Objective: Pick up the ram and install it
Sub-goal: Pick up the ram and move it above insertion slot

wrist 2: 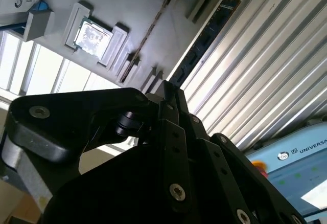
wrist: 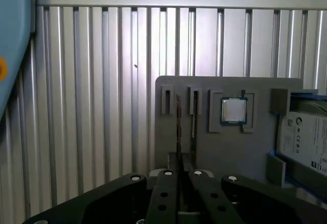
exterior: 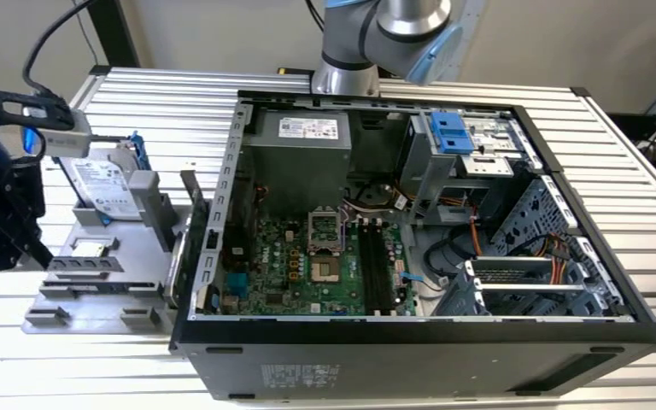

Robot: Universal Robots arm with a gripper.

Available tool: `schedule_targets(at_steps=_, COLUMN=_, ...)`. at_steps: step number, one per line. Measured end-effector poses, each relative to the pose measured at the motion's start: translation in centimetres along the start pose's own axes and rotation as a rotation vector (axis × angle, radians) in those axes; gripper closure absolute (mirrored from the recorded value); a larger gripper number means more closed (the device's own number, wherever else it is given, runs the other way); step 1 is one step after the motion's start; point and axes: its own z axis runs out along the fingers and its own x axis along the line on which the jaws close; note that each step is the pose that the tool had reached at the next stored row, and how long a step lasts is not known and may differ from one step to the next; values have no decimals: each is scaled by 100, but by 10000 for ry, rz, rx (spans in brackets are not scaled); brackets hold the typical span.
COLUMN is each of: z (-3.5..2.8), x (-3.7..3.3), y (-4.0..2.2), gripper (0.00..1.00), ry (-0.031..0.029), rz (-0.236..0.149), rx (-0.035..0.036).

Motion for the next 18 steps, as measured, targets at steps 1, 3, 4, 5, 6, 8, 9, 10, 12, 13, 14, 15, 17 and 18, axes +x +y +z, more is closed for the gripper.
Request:
schedule_targets(at_steps=1, z=-20, x=-5, y=0, gripper=100, ry=0, rz=0, rx=0)
schedule_targets(at_steps=3, z=-59, x=-17, y=1, gripper=100, ry=-1, rz=1, rx=0)
schedule_targets(at_steps=4, z=-80, x=-22, y=1, gripper=100, ry=0, rz=0, rx=0)
schedule_targets(at_steps=5, z=-97, x=-26, y=1, gripper=100, ry=0, rz=0, rx=0)
schedule_targets(at_steps=6, z=-118, x=-29, y=1, gripper=100, ry=0, rz=0, rx=0)
schedule_targets(at_steps=8, z=-156, x=-33, y=2, gripper=100, ry=0, rz=1, rx=1)
schedule_targets(at_steps=9, z=-176, x=-35, y=2, gripper=100, ry=0, rz=0, rx=1)
schedule_targets(at_steps=10, z=-198, x=-36, y=2, gripper=100, ry=1, rz=0, rx=1)
schedule_targets(at_steps=12, z=-235, x=-38, y=3, gripper=100, ry=0, rz=1, rx=6)
schedule_targets(at_steps=13, z=-254, x=-39, y=3, gripper=100, ry=0, rz=0, rx=8)
schedule_targets(at_steps=14, z=-273, x=-40, y=3, gripper=100, ry=0, rz=-1, rx=13)
schedule_targets(at_steps=15, z=-291, x=-40, y=3, gripper=100, ry=0, rz=0, rx=16)
schedule_targets(at_steps=17, z=-331, x=-42, y=4, gripper=100, ry=-1, rz=1, rx=22)
schedule_targets(at_steps=18, z=-351, x=-42, y=4, gripper=100, ry=0, rz=0, rx=24)
